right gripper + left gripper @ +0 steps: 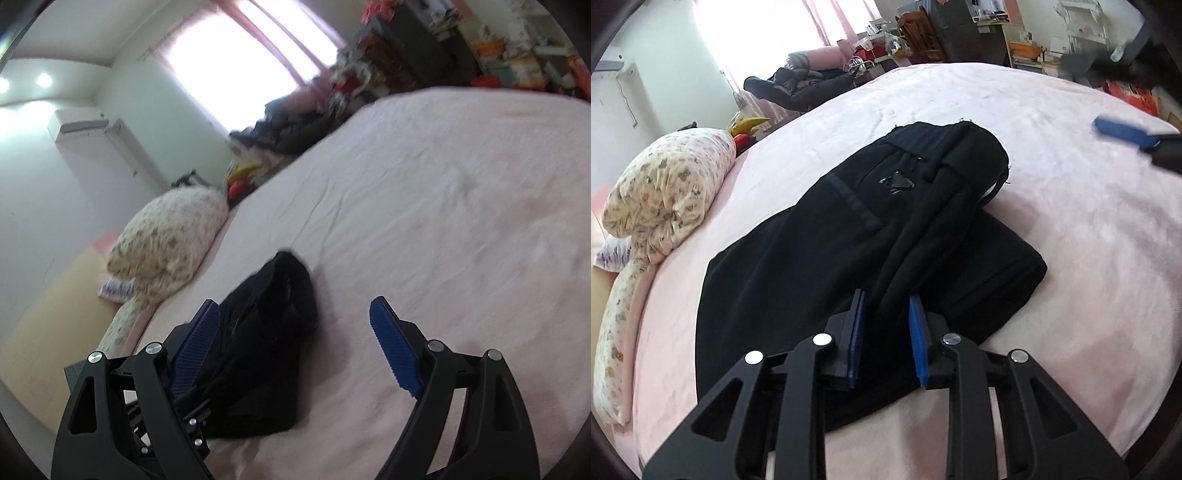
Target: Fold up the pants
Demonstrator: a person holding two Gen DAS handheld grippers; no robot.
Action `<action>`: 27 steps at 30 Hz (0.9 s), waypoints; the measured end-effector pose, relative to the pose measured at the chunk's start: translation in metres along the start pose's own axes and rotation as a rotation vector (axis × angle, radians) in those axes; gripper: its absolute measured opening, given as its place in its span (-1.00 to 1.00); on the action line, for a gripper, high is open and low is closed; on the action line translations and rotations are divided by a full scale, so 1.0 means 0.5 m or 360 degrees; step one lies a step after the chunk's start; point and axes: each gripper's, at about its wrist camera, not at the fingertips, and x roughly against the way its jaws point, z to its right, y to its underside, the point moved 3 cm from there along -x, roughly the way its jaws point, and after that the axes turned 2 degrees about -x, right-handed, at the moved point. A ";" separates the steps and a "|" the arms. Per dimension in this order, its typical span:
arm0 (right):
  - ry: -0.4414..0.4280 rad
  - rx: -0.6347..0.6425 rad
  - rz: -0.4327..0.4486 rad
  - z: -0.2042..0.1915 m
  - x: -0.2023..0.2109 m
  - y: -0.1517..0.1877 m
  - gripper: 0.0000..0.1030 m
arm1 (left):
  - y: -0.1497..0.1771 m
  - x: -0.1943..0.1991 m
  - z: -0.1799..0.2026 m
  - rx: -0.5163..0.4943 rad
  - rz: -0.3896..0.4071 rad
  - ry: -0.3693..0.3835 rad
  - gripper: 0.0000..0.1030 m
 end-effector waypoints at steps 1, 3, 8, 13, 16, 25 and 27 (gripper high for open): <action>-0.0023 -0.0040 -0.0075 0.004 -0.020 0.006 0.66 | 0.006 0.005 0.009 0.0012 -0.0003 0.0013 -0.52; -0.0084 -0.0263 -0.0261 0.033 -0.070 0.021 0.66 | 0.014 0.019 0.006 0.0079 0.0011 0.0072 -0.47; -0.0181 -0.0601 -0.0515 0.069 -0.144 0.047 0.66 | 0.079 0.084 -0.062 0.0417 0.0162 0.0353 0.35; -0.0152 -0.0553 -0.0500 0.043 -0.157 0.051 0.75 | 0.164 0.179 -0.198 0.0865 0.0542 0.0306 0.93; -0.0138 -0.0522 -0.0484 0.025 -0.164 0.051 0.65 | 0.242 0.185 -0.287 0.1193 0.0630 0.0197 0.95; 0.0015 -0.0535 -0.0478 0.002 -0.196 0.062 0.58 | 0.368 0.148 -0.389 0.1837 0.0496 0.0359 0.95; 0.0005 -0.0527 -0.0457 -0.006 -0.209 0.061 0.31 | 0.362 0.153 -0.396 0.1838 0.0506 0.0366 0.95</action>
